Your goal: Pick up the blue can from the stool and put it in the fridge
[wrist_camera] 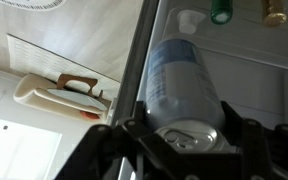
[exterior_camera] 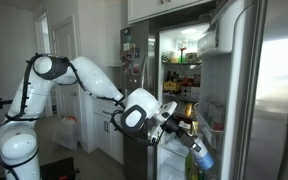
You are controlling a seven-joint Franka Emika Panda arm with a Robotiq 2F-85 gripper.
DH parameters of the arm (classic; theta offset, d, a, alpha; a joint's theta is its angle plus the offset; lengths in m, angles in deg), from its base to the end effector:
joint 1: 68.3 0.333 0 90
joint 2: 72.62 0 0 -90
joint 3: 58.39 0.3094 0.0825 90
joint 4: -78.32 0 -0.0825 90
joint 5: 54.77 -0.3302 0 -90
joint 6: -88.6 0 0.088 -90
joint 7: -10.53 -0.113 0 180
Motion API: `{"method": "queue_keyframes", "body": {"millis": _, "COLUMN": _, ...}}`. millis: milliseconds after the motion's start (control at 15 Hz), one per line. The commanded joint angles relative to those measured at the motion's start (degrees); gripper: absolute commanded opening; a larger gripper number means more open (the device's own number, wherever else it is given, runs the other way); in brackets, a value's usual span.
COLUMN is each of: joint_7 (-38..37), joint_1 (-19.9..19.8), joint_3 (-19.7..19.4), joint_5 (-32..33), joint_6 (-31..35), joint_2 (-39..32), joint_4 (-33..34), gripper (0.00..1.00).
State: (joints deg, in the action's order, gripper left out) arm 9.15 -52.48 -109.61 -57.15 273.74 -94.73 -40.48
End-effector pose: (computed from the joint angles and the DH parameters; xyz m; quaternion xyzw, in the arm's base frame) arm 0.5155 -0.3025 0.4433 0.8629 -0.2209 0.3854 0.2410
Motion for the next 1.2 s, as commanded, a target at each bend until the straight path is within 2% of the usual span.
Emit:
{"method": "queue_keyframes", "body": {"millis": 0, "joint_7": 1.5, "joint_1": 2.4, "joint_3": -1.7, "joint_5": 1.6, "joint_6": -0.2, "joint_2": 2.2, "joint_4": 2.3, "gripper": 0.47}}
{"method": "queue_keyframes", "body": {"millis": 533, "joint_7": 0.5, "joint_1": 5.1, "joint_3": -1.6, "joint_5": 2.0, "joint_6": -6.8, "joint_2": 4.0, "joint_4": 8.1, "gripper": 0.47}}
{"method": "queue_keyframes", "body": {"millis": 1133, "joint_7": -1.0, "joint_1": 8.0, "joint_3": -3.4, "joint_5": 2.5, "joint_6": -23.3, "joint_2": 5.7, "joint_4": 17.3, "gripper": 0.47}}
